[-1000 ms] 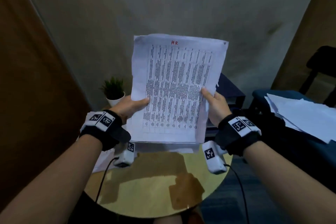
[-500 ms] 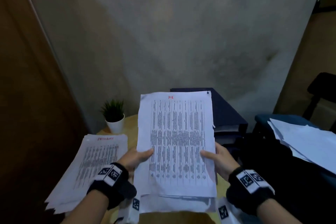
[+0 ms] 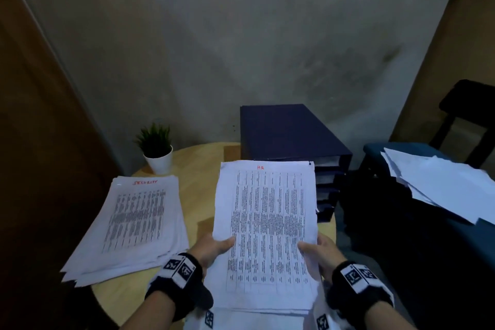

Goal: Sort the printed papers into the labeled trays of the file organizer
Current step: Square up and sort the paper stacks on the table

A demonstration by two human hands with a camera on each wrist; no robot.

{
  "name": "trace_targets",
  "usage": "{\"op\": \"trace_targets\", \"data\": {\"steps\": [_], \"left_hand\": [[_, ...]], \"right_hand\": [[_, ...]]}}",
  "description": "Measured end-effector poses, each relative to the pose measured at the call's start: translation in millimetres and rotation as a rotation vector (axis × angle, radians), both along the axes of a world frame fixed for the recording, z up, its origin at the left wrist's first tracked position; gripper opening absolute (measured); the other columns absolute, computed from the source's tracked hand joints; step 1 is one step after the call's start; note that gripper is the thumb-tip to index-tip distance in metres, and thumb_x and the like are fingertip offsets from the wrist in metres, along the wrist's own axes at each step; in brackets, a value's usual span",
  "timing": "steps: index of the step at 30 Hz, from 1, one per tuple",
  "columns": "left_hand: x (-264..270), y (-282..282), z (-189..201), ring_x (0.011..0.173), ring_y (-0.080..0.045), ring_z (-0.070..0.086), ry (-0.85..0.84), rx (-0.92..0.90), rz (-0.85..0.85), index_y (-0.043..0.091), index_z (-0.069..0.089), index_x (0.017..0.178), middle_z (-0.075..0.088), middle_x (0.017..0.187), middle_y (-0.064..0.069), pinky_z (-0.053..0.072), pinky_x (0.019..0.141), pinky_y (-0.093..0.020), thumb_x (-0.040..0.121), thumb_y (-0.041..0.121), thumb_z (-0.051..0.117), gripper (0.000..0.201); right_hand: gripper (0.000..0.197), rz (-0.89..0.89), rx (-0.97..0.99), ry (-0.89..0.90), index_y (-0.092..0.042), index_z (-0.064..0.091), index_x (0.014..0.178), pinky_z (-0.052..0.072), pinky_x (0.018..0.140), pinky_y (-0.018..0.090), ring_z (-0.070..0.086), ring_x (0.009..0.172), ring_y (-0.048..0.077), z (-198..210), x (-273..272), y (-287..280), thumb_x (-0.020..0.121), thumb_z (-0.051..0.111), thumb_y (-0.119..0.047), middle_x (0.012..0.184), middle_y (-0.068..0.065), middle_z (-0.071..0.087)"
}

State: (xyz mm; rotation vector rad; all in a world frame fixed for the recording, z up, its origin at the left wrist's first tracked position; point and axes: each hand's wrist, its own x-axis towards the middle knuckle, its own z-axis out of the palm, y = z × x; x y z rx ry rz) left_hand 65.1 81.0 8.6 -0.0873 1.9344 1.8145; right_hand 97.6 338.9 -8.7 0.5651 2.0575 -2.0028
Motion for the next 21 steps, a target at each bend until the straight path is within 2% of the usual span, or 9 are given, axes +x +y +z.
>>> {"op": "trace_targets", "data": {"steps": [2, 4, 6, 8, 11, 13, 16, 18, 21], "left_hand": [[8.0, 9.6, -13.7, 0.118, -0.021, 0.052, -0.001, -0.025, -0.056, 0.014, 0.043, 0.135, 0.053, 0.127, 0.0, 0.038, 0.103, -0.033, 0.092, 0.009, 0.056, 0.045], [12.1, 18.3, -34.1, 0.126, -0.024, 0.05, -0.026, -0.159, -0.114, 0.011, 0.044, 0.137, 0.051, 0.136, 0.001, 0.038, 0.107, -0.036, 0.083, 0.036, 0.067, 0.064], [0.0, 20.8, -84.0, 0.129, -0.026, 0.048, -0.106, -0.274, -0.163, 0.012, 0.04, 0.142, 0.048, 0.143, -0.002, 0.039, 0.109, -0.043, 0.053, 0.064, 0.07, 0.107], [-10.7, 26.7, -129.5, 0.13, -0.026, 0.047, -0.179, -0.344, -0.197, 0.013, 0.036, 0.144, 0.045, 0.146, -0.004, 0.04, 0.109, -0.044, 0.041, 0.069, 0.067, 0.121], [16.4, 47.0, -90.6, 0.133, -0.027, 0.043, -0.207, -0.372, -0.231, 0.009, 0.027, 0.147, 0.037, 0.151, -0.007, 0.038, 0.11, -0.038, 0.065, 0.061, 0.066, 0.105], [23.3, 57.0, -88.8, 0.135, -0.027, 0.039, -0.22, -0.389, -0.204, 0.006, 0.023, 0.148, 0.033, 0.152, -0.008, 0.037, 0.11, -0.036, 0.084, 0.047, 0.061, 0.085], [26.4, 64.4, -97.9, 0.136, -0.027, 0.039, -0.231, -0.363, -0.191, 0.008, 0.025, 0.148, 0.033, 0.153, -0.007, 0.035, 0.112, -0.04, 0.084, 0.047, 0.061, 0.083], [27.1, 68.4, -104.5, 0.136, -0.027, 0.039, -0.208, -0.333, -0.193, 0.008, 0.029, 0.147, 0.036, 0.151, -0.006, 0.034, 0.113, -0.039, 0.086, 0.044, 0.061, 0.078], [25.7, 74.3, -102.9, 0.133, -0.024, 0.044, -0.158, -0.241, -0.155, 0.011, 0.039, 0.143, 0.045, 0.146, -0.004, 0.034, 0.113, -0.042, 0.088, 0.037, 0.061, 0.064]], "right_hand": [[0.035, -0.009, -0.006, -0.089, -0.004, 0.054, 0.124, 0.044, 0.1, 0.049, 0.058, 0.112, 0.037, -20.3, 13.5, 9.7, 0.09, 0.051, 0.007, 0.111, 0.016, 0.064], [0.039, -0.015, 0.02, -0.187, -0.001, 0.05, 0.129, 0.045, 0.098, 0.046, 0.057, 0.11, 0.036, -34.2, 25.5, 17.8, 0.091, 0.051, 0.006, 0.116, 0.019, 0.061], [0.037, -0.025, 0.042, -0.241, 0.001, 0.05, 0.128, 0.05, 0.078, 0.035, 0.058, 0.096, 0.032, -44.5, 34.1, 25.1, 0.092, 0.048, 0.009, 0.107, 0.018, 0.061], [0.032, -0.047, 0.034, -0.271, -0.003, 0.051, 0.12, 0.046, 0.057, 0.024, 0.056, 0.077, 0.028, -48.8, 41.7, 31.6, 0.092, 0.043, 0.012, 0.092, 0.015, 0.06], [0.026, -0.086, 0.073, -0.315, -0.001, 0.053, 0.109, 0.044, 0.057, 0.026, 0.055, 0.068, 0.026, -60.6, 45.7, 43.2, 0.091, 0.043, 0.014, 0.081, 0.013, 0.061], [0.028, -0.116, 0.096, -0.329, 0.008, 0.056, 0.114, 0.048, 0.071, 0.037, 0.061, 0.079, 0.034, -83.9, 43.7, 55.4, 0.088, 0.048, 0.014, 0.085, 0.022, 0.064], [0.033, -0.154, 0.039, -0.331, 0.011, 0.056, 0.117, 0.045, 0.096, 0.055, 0.061, 0.101, 0.046, -115.0, 41.6, 70.5, 0.085, 0.049, 0.016, 0.101, 0.033, 0.065], [0.03, -0.199, -0.018, -0.349, 0.013, 0.054, 0.113, 0.046, 0.086, 0.044, 0.058, 0.099, 0.044, -94.2, 49.9, 63.1, 0.087, 0.041, 0.021, 0.106, 0.037, 0.06], [0.033, -0.226, -0.07, -0.288, 0.01, 0.052, 0.117, 0.048, 0.06, 0.031, 0.058, 0.084, 0.038, -76.9, 52.5, 61.7, 0.089, 0.037, 0.021, 0.084, 0.021, 0.06]]}}
